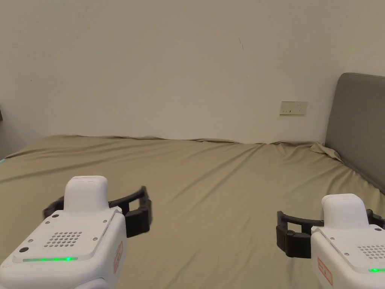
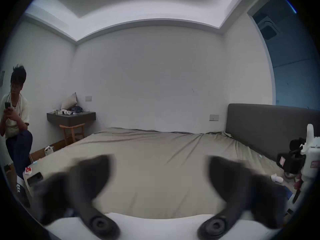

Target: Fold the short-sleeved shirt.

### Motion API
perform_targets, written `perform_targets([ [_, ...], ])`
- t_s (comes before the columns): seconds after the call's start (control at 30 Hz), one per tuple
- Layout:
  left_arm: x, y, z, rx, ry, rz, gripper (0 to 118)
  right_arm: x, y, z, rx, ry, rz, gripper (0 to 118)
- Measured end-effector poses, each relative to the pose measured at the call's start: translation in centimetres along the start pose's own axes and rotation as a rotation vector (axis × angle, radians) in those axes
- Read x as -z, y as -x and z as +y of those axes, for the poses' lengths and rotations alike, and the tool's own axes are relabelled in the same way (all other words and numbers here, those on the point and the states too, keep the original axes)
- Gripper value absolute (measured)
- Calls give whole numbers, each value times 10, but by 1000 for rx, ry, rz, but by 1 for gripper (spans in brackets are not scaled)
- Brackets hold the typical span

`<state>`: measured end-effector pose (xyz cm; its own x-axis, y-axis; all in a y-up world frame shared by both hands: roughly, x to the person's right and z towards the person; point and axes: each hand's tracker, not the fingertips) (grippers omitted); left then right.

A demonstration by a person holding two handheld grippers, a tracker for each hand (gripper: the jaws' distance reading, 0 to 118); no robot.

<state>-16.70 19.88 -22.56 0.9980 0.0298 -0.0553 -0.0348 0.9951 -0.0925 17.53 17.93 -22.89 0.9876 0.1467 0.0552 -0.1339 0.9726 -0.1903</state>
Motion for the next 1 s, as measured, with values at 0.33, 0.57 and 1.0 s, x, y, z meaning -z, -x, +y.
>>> perform_targets([
  [0.33, 6, -6, -6, 112, 19, 42, 118, -3, 0, 3, 75, -82, -34, 118],
  [0.57, 14, -2, -4, 129, 19, 12, 118, -4, -3, -2, 63, -97, 86, 118],
  [1.0, 14, 5, -5, 65, 35, 26, 118, 0, -8, -5, 133, -83, 55, 118],
])
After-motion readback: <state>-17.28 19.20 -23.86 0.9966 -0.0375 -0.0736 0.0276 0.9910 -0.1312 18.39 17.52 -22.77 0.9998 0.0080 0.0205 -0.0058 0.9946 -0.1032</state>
